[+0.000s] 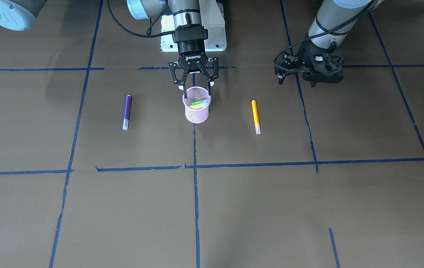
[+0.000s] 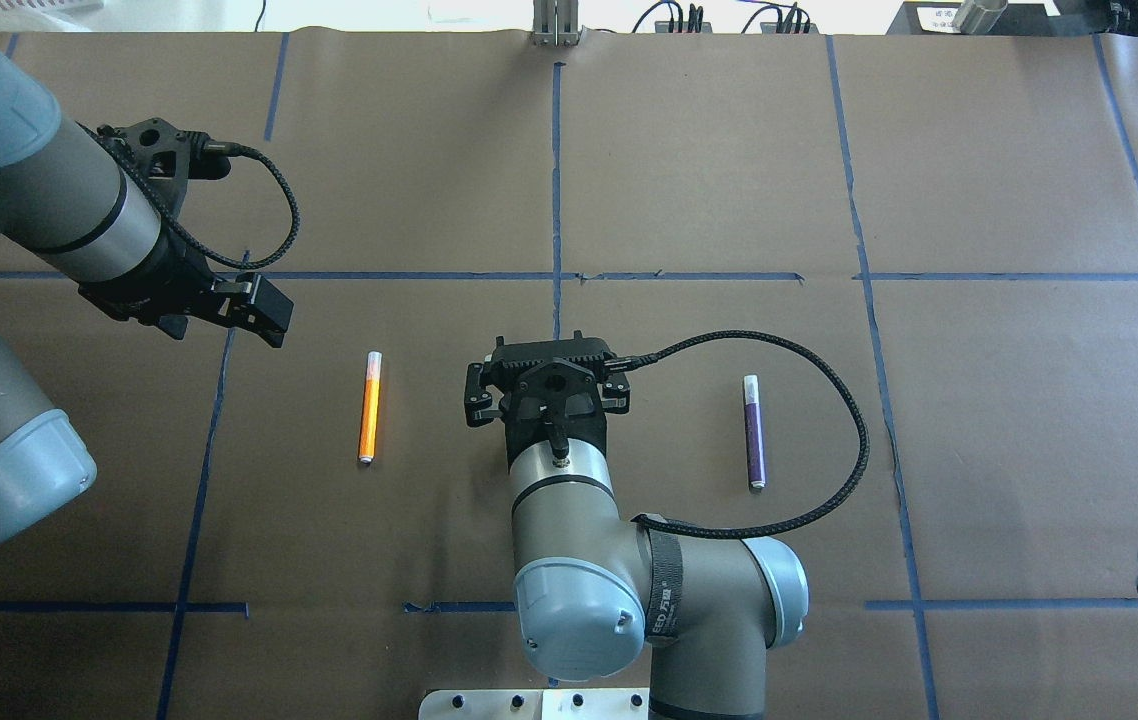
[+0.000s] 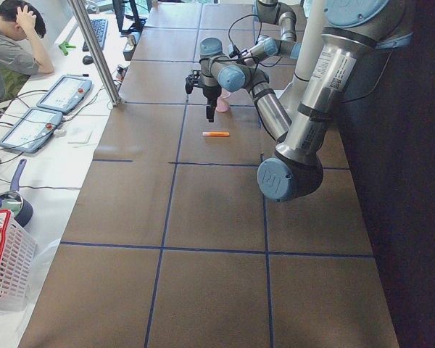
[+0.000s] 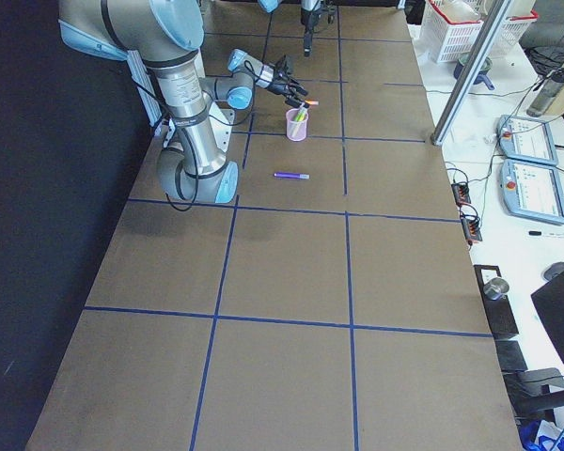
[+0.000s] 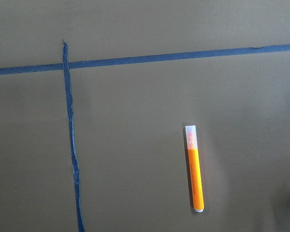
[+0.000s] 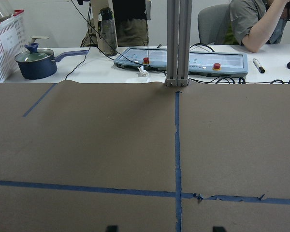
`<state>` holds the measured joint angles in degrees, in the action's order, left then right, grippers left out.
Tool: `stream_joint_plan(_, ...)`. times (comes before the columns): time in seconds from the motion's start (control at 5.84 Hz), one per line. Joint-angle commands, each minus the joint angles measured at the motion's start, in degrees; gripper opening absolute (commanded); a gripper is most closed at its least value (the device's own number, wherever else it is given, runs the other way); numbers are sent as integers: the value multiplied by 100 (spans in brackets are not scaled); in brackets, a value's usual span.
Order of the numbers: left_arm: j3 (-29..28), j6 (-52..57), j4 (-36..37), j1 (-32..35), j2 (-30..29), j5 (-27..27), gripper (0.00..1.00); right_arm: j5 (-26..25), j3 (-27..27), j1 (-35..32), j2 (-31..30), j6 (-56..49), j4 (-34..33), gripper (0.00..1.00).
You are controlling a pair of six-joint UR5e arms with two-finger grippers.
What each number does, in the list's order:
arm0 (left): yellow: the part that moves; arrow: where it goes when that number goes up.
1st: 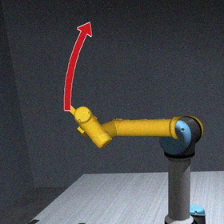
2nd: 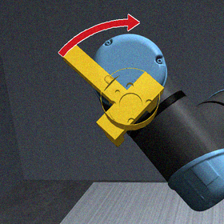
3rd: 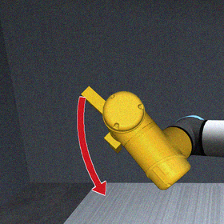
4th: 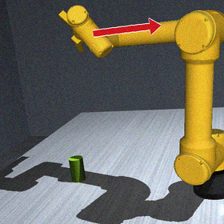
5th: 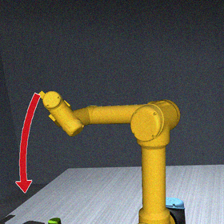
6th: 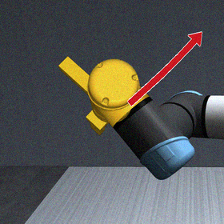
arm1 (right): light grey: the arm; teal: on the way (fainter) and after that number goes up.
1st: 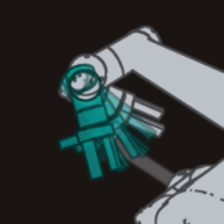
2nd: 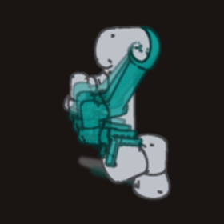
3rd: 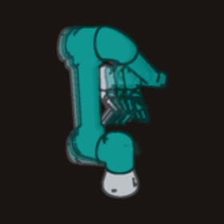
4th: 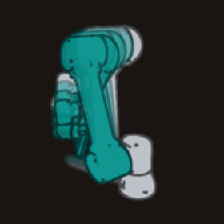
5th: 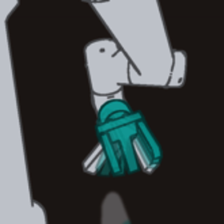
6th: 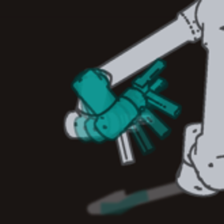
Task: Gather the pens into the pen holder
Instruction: 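Drop the yellow highlighter into the cup and raise the right gripper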
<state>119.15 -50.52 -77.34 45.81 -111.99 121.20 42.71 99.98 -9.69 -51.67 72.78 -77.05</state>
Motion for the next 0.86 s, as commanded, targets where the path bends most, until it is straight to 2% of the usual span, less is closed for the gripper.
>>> stream_joint_plan(0.0, 3, -19, -1, -2, -7, -9, 100, 899, 536, -338, 17, -44, -612, 100)
stream_joint_plan(0.17, 3, -20, -1, -2, -24, -9, 100, 1889, 1001, -724, 26, -79, -1279, 100)
stream_joint_plan(0.34, -23, -228, -44, -46, -33, -52, 100, 2882, 1041, -1084, 8, -80, -1390, 100)
stream_joint_plan(0.51, -59, -335, -62, -81, -68, -79, 100, 4162, 1041, -1619, 17, -97, -2000, 100)
stream_joint_plan(0.68, -102, -371, -71, -264, -77, -392, 100, 4888, 1041, -1981, 0, -237, -2224, 100)
